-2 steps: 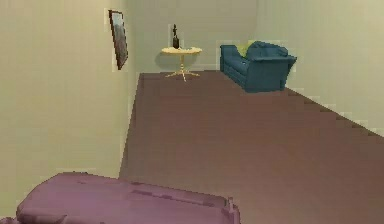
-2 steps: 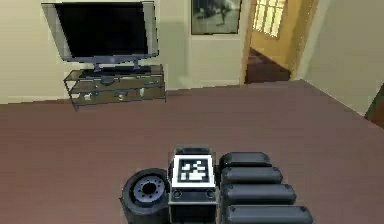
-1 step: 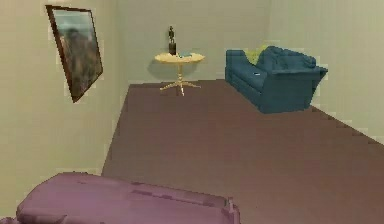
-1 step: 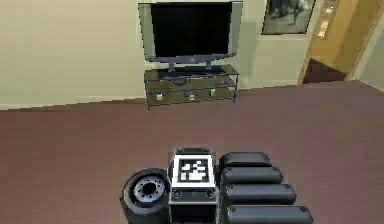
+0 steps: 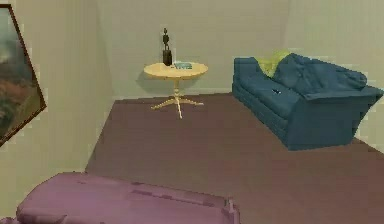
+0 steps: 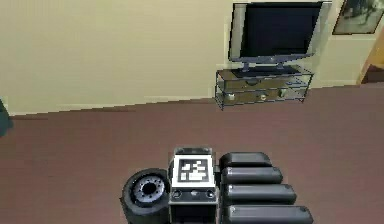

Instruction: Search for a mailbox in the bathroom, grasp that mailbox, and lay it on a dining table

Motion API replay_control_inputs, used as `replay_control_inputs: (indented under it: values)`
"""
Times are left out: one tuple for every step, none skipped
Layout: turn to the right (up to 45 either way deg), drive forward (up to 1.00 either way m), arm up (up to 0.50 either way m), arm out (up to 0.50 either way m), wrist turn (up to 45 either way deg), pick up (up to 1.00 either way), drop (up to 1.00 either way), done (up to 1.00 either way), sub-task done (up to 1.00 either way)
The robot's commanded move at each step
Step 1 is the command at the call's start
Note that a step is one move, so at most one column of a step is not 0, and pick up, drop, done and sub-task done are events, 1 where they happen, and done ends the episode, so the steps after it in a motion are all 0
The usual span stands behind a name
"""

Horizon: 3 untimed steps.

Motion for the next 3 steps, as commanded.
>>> replay_control_inputs:
  values:
    - [0.0,1.0,0.0,0.0,0.0,0.0,0.0,0.0,0.0]
    - [-3.0,0.0,0.0,0.0,0.0,0.0,0.0,0.0,0.0]
    - [0.0,1.0,0.0,0.0,0.0,0.0,0.0,0.0,0.0]
